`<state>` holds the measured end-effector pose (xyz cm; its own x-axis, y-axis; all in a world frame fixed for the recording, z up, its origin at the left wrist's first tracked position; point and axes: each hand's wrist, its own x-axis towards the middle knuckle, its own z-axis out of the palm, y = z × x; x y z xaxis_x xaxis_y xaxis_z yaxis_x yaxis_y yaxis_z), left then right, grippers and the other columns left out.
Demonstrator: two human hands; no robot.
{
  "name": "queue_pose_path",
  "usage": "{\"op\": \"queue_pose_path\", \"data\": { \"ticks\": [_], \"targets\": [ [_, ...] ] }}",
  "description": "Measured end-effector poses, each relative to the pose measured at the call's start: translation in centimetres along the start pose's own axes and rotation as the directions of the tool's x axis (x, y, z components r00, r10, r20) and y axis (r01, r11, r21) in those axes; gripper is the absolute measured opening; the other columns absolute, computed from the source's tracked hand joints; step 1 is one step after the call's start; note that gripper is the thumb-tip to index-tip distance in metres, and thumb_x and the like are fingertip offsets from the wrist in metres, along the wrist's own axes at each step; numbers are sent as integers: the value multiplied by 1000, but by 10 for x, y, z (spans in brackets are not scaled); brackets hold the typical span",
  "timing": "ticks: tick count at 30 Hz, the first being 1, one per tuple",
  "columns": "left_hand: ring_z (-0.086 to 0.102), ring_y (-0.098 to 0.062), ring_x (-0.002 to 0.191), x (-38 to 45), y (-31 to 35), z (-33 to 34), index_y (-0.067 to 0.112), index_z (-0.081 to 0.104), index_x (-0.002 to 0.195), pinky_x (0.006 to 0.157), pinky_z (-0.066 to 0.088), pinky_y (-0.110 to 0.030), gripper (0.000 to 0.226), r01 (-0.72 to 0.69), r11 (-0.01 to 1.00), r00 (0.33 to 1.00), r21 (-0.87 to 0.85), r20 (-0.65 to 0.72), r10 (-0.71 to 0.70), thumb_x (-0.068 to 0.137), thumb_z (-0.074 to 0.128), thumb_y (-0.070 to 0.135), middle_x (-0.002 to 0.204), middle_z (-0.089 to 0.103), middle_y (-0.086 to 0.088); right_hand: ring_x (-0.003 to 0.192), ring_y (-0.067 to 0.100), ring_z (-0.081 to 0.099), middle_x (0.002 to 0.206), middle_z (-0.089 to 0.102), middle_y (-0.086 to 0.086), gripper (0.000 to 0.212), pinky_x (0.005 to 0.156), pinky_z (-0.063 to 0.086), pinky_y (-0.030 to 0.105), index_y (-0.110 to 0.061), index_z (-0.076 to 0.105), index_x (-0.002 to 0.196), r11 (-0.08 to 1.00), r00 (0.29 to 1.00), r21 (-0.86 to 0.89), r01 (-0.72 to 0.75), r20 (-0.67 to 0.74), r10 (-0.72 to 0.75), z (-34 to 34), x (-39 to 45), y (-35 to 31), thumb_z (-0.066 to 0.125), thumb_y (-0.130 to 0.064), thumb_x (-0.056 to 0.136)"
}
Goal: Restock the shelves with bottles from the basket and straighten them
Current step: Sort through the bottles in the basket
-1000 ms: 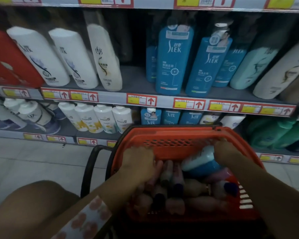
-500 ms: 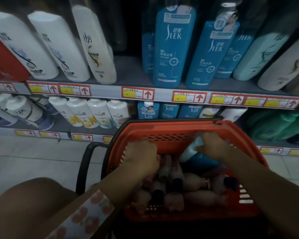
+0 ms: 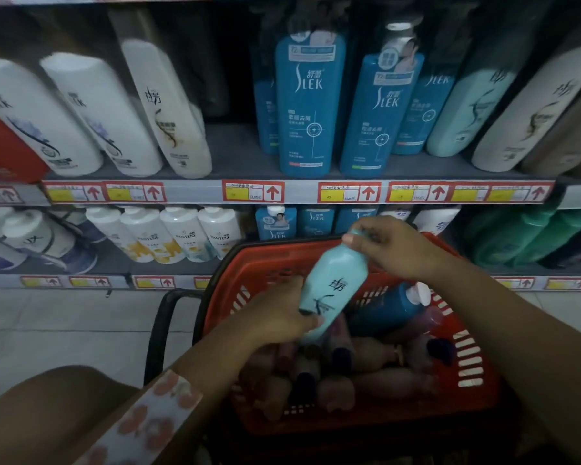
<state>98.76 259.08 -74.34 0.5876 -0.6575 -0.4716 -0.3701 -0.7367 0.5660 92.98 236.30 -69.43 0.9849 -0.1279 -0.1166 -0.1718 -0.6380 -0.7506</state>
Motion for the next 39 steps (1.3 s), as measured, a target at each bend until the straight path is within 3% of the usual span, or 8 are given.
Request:
{"op": "queue_pose_path", "data": {
  "ticks": [3,7,13,17,22,29,33,39],
  "targets": [
    [65,-13,109,2,2,-7,26,56,125,92,53,-34,59,-20,977,999,-213,25,26,75,84,42,119,67,11,62,17,58,80,66,18,34,65,46,36,-10,68,86,989,999,145,16,-50,-8,0,2,-6,59,-40,99],
    [69,-11,109,-5,10,-17,28,62,125,100,53,-43,47,-75,888,989,-453,82,126,82,79,39,119,73,9,73,12,61,88,70,18,32,74,48,33,-9,70,90,964,991,260,60,-128,-27,-5,0,-19,63,-40,95],
    [69,-20,111,-24,24,-12,24,63,122,100,53,-47,31,-135,748,986,-650,-16,164,93,72,22,121,73,-1,61,5,61,81,69,-3,9,57,49,25,-24,66,104,897,978,424,122,-204,-37,-7,-7,-40,62,-31,99],
    [70,-22,111,-41,33,-17,16,59,128,97,56,-43,35,-204,671,978,-713,-113,177,94,69,18,121,72,-6,102,18,71,117,70,1,49,88,59,43,-42,44,136,906,973,389,169,-210,-91,7,-26,-52,68,-31,94],
    [72,-21,103,-66,37,-31,15,62,125,81,58,-30,34,-297,583,955,-756,-236,180,93,70,22,114,75,-5,111,13,67,131,61,-4,78,91,57,38,-43,26,144,892,965,418,169,-255,-63,9,-43,-84,77,-36,85],
    [73,-30,101,-103,31,-60,12,64,121,88,59,-46,55,-463,427,867,-777,-497,34,73,80,34,111,76,-8,91,6,70,110,69,-1,32,70,54,20,-19,55,125,864,939,439,246,-329,-100,15,-38,-167,67,-16,96],
    [71,-34,105,-127,20,-82,8,65,122,95,56,-53,51,-485,253,855,-837,-514,-62,82,73,39,114,74,-15,97,12,71,112,70,-2,34,77,59,28,-21,56,127,856,922,419,303,-356,-152,18,-35,-214,68,-19,95],
    [70,-36,106,-159,3,-101,4,62,126,92,56,-47,44,-273,-210,960,-939,-254,-114,102,52,39,117,72,-21,100,13,71,115,72,-1,34,88,60,38,-23,59,127,821,889,423,384,-411,-204,14,-26,-272,69,-20,94]
  ]
}}
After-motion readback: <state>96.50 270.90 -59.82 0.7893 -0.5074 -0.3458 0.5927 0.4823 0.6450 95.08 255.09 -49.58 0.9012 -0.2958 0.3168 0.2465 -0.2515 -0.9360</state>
